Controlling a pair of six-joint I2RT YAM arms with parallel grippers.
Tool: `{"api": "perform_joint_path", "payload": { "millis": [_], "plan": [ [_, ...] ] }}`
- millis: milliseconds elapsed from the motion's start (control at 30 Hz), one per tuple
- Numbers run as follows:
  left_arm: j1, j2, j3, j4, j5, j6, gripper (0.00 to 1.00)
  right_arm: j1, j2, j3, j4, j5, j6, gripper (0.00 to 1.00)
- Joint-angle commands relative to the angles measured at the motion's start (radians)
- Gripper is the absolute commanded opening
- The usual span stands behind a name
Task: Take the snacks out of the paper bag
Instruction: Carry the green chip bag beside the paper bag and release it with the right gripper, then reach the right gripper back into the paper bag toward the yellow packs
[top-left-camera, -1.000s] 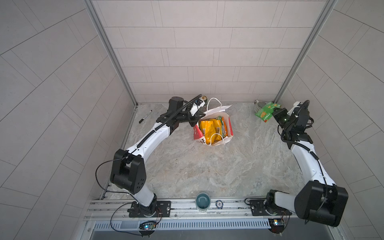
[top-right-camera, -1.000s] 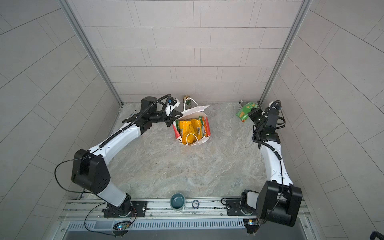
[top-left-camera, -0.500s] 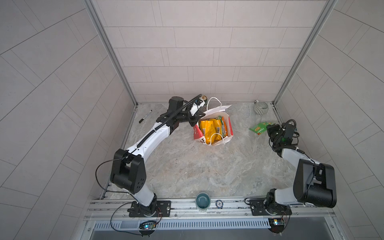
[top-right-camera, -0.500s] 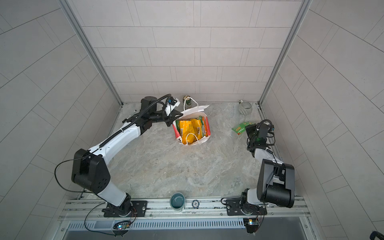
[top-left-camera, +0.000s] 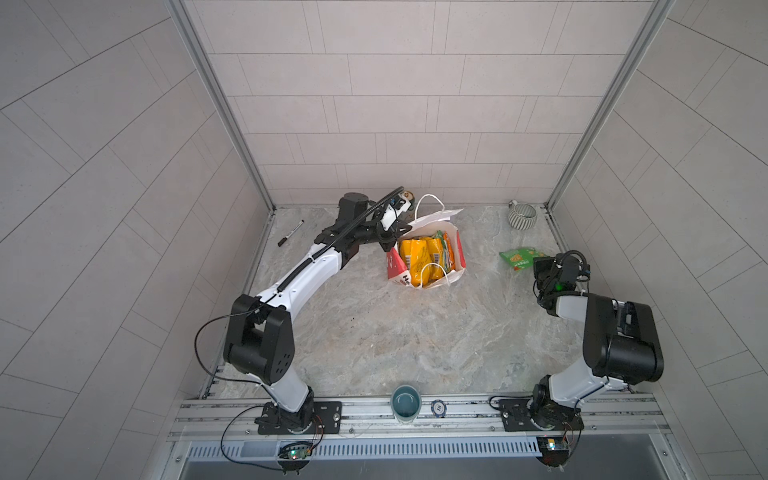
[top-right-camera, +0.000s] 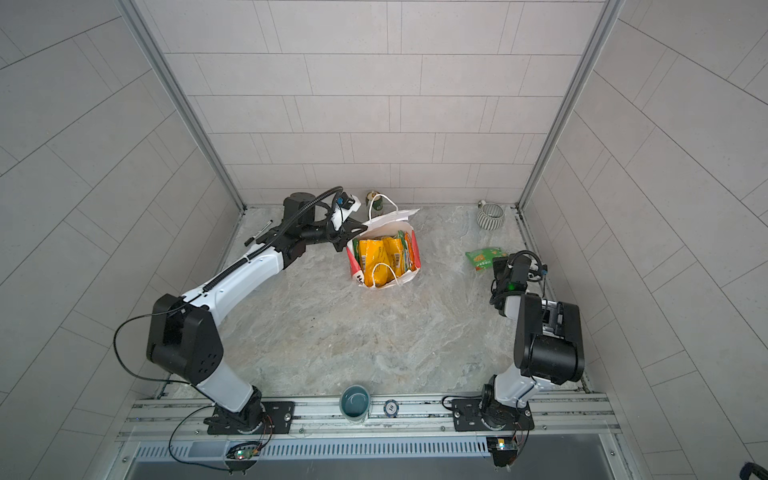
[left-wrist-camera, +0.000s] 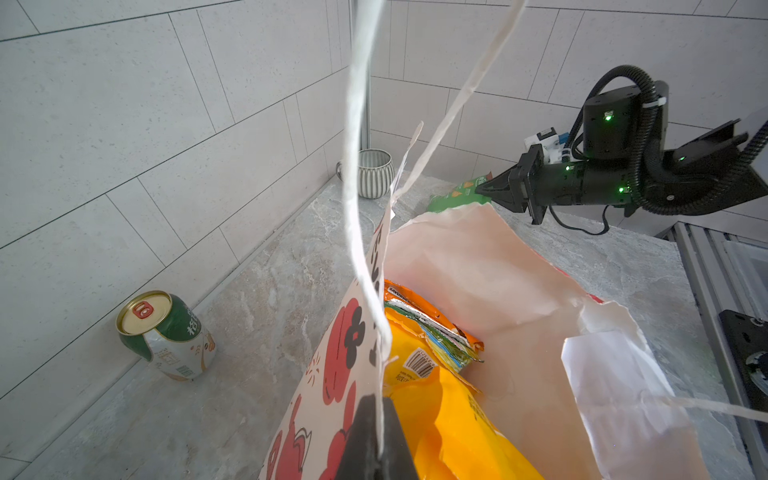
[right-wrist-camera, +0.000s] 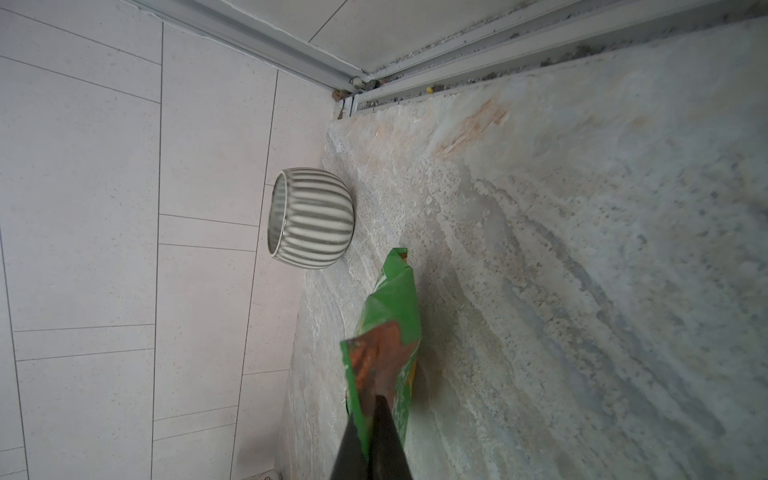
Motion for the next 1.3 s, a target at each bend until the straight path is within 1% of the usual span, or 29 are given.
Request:
{"api": "perform_joint_path", "payload": {
  "millis": [0,67,133,167,333,400,467,500,600,700,733,800,833,867,900,967,1000,1033,1067,1100,1167,1267],
  "plan": [
    [-0.002,-0.01,0.035,0.067,0.05,0.008,0.0,-0.006,0.04,0.017,0.054,0.036,0.048,0.05],
    [-0.002,-0.011,0.033,0.065,0.04,0.011,0.0,-0.006,0.067,0.017,0.063,0.025,0.061,0.07],
    [-0.002,-0.01,0.033,0.062,0.04,0.014,0.0,-0.005,0.081,0.011,0.086,0.027,0.076,0.11],
    [-0.001,-0.011,0.033,0.062,0.039,0.015,0.0,-0.006,0.084,0.003,0.097,0.026,0.081,0.16],
    [-0.002,-0.01,0.034,0.064,0.038,0.013,0.0,-0.006,0.058,-0.037,0.129,0.02,0.104,0.32],
    [-0.002,-0.012,0.031,0.07,0.038,0.011,0.0,-0.006,0.02,-0.062,0.125,0.025,0.119,0.38],
    [-0.002,-0.011,0.028,0.077,0.04,0.005,0.0,-0.005,-0.028,-0.079,0.104,0.008,0.128,0.41],
    [-0.002,-0.011,0.028,0.079,0.04,0.005,0.0,-0.006,-0.057,-0.088,0.095,0.002,0.128,0.41],
    [-0.002,-0.012,0.026,0.081,0.044,0.001,0.0,-0.002,-0.168,-0.106,-0.007,0.01,0.126,0.43],
    [-0.002,-0.013,0.024,0.085,0.049,-0.002,0.0,-0.006,-0.272,-0.079,-0.097,-0.002,0.076,0.44],
    [-0.002,-0.014,0.023,0.085,0.049,-0.003,0.0,-0.004,-0.307,-0.061,-0.129,0.0,0.039,0.44],
    [-0.002,-0.016,0.023,0.084,0.051,-0.003,0.0,-0.005,-0.362,0.005,-0.277,0.004,-0.036,0.47],
    [-0.002,-0.02,0.021,0.082,0.051,-0.003,0.0,-0.006,-0.382,0.017,-0.316,0.015,-0.065,0.47],
    [-0.002,-0.024,0.018,0.082,0.051,-0.001,0.0,-0.006,-0.389,0.031,-0.287,0.009,-0.122,0.47],
    [-0.002,-0.026,0.015,0.082,0.049,0.002,0.0,-0.004,-0.383,0.062,-0.263,-0.014,-0.16,0.45],
    [-0.002,-0.029,0.014,0.082,0.043,0.003,0.0,-0.002,-0.36,0.161,-0.346,-0.111,-0.241,0.41],
    [-0.002,-0.028,0.014,0.078,0.046,0.005,0.0,0.01,-0.349,0.209,-0.375,-0.158,-0.305,0.39],
    [-0.002,-0.027,0.015,0.077,0.05,0.006,0.0,0.04,-0.342,0.269,-0.433,-0.188,-0.398,0.39],
    [-0.002,-0.028,0.016,0.072,0.052,0.008,0.0,0.076,-0.341,0.331,-0.543,-0.196,-0.48,0.39],
    [-0.002,-0.028,0.02,0.065,0.054,0.01,0.0,0.113,-0.348,0.376,-0.605,-0.194,-0.548,0.39],
    [-0.002,-0.033,0.022,0.053,0.053,0.019,0.0,0.205,-0.373,0.428,-0.636,-0.207,-0.715,0.4],
    [-0.002,-0.042,0.02,0.042,0.056,0.028,0.0,0.29,-0.408,0.492,-0.689,-0.23,-0.794,0.39]
  ]
}}
